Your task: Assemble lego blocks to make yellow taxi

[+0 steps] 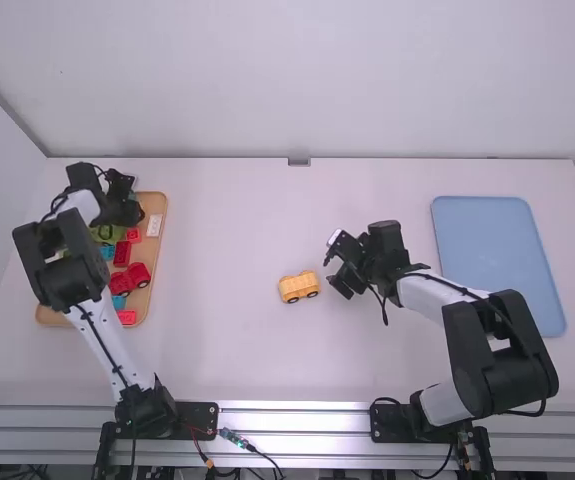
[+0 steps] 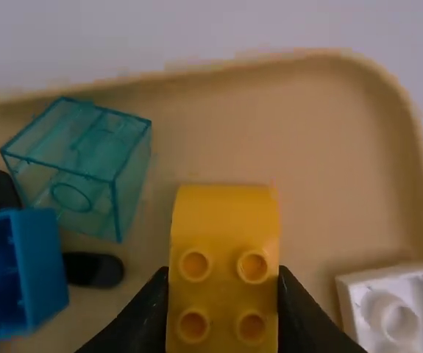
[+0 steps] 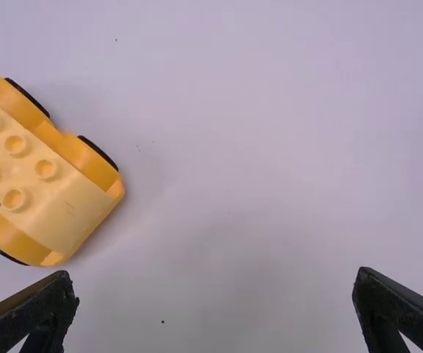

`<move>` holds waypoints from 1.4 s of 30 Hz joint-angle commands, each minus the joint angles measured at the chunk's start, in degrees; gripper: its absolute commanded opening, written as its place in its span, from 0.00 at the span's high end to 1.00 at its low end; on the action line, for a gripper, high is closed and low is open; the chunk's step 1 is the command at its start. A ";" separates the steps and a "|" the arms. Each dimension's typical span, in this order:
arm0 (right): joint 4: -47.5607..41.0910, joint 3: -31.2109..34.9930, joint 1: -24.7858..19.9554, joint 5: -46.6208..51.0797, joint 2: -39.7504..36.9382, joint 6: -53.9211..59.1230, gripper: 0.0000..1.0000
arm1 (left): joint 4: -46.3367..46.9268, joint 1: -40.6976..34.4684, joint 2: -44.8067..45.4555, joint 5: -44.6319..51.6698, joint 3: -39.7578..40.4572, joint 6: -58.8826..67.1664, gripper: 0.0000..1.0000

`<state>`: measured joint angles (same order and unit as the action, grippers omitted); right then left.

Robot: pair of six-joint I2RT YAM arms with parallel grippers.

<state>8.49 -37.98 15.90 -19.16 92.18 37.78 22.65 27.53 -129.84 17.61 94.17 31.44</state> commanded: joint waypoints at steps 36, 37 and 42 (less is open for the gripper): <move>8.23 -5.53 -9.86 -31.15 17.86 17.53 0.01 | 7.04 -41.70 20.78 -0.07 -14.73 14.69 0.92; 4.80 -7.06 -9.92 -32.83 18.78 21.86 0.01 | 6.10 -42.34 22.77 1.31 -16.92 14.69 0.92; -3.44 -10.93 -9.86 -37.92 20.75 31.93 0.01 | -1.01 -43.76 32.13 9.44 -29.16 16.85 0.92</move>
<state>6.61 -46.30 5.96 -51.70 111.59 61.14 23.24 -15.64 -103.94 20.25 70.63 46.48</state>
